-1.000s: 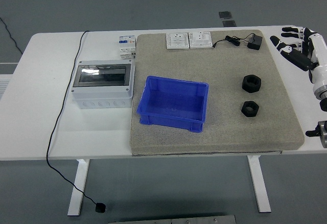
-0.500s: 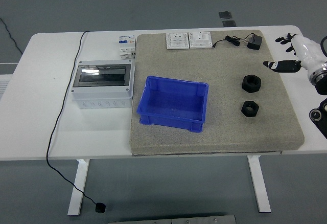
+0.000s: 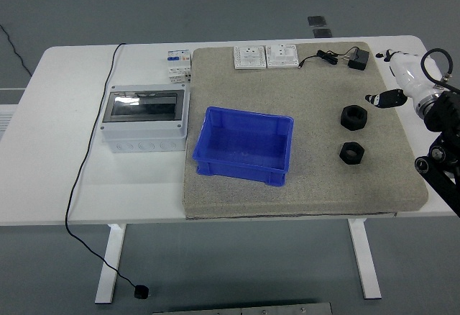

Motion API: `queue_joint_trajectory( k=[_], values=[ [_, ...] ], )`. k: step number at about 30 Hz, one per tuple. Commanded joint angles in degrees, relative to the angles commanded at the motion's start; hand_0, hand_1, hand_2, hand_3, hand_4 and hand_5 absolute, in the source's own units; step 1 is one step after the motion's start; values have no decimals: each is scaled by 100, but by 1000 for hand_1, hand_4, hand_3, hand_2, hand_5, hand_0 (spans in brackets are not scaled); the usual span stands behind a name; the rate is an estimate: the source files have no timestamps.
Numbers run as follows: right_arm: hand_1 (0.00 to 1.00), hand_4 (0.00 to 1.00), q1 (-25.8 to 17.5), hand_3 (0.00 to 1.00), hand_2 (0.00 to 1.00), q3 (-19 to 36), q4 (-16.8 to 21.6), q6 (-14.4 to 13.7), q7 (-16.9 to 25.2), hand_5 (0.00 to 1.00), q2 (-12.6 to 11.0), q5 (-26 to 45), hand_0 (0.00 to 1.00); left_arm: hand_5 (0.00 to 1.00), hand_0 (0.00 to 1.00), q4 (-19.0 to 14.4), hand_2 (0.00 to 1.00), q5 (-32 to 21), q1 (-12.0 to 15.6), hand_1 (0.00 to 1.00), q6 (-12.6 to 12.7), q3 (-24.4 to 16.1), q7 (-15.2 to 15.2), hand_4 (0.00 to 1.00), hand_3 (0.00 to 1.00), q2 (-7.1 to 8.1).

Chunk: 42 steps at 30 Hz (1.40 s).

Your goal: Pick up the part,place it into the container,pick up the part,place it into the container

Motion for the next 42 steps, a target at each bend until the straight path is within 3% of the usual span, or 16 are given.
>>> queue_joint_trajectory(
  k=[12,20,42],
  values=[
    [764,877,29,875,859,-356,-173,162,-80,210,16,112,713,477,723,0,722,24,11,600,6,-37,18,570,559,19],
    [764,878,30,876,861,-390,-227,120,-75,210,90,271,716,471,723,0,724,35,9,600,4,-40,16,568,559,13],
    [735,892,-717,851,840,686,220,-332,215,262,267,665,705,468,723,0,726,-31,35,602,17,-10,-9,569,560,-14]
  ],
)
